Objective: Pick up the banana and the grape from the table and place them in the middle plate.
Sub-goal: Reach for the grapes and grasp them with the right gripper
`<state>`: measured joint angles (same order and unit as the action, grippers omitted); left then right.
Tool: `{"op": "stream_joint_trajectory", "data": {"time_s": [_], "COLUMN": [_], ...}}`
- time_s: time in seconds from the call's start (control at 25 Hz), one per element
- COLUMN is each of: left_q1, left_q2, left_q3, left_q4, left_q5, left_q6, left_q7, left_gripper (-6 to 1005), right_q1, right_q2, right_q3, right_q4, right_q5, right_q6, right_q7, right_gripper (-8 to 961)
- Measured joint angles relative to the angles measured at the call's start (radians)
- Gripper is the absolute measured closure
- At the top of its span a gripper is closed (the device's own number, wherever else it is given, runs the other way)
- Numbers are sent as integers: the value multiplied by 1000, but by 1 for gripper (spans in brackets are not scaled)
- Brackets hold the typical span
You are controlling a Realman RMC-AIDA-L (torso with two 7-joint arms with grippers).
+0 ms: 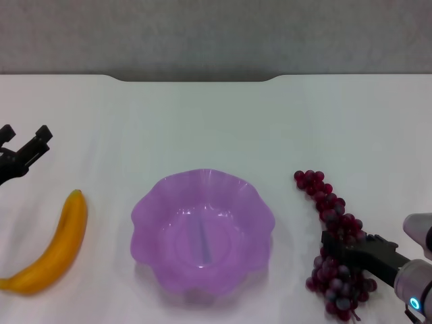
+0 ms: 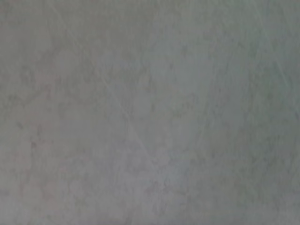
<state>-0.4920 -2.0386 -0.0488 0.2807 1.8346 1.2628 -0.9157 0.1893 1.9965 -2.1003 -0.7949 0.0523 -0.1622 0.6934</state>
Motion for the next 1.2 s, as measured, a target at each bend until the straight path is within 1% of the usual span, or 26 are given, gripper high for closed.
{"op": "stream_joint_trajectory", "data": {"time_s": [0.16,0.32,0.36,1.2], "left_q1": [0,0,0,6], "left_q2": [0,0,0,1], "left_q3": [0,0,0,-3], "left_q4": [0,0,0,0], "left_q5": [0,0,0,-1], "left_q6": [0,0,0,11], "left_q7": [0,0,0,9], "left_gripper": [122,122,123,123], "right_q1": [4,22,25,41], "right_q2": [-3,-22,-24,-35], "right_q3": [0,-5,-7,-13], "right_q4": [1,15,21,17], "right_q5": [0,-1,-1,-8], "right_q6": [0,-1,-4,-17], "right_q7": [23,96,106,116], "right_gripper": [166,178,181,237]}}
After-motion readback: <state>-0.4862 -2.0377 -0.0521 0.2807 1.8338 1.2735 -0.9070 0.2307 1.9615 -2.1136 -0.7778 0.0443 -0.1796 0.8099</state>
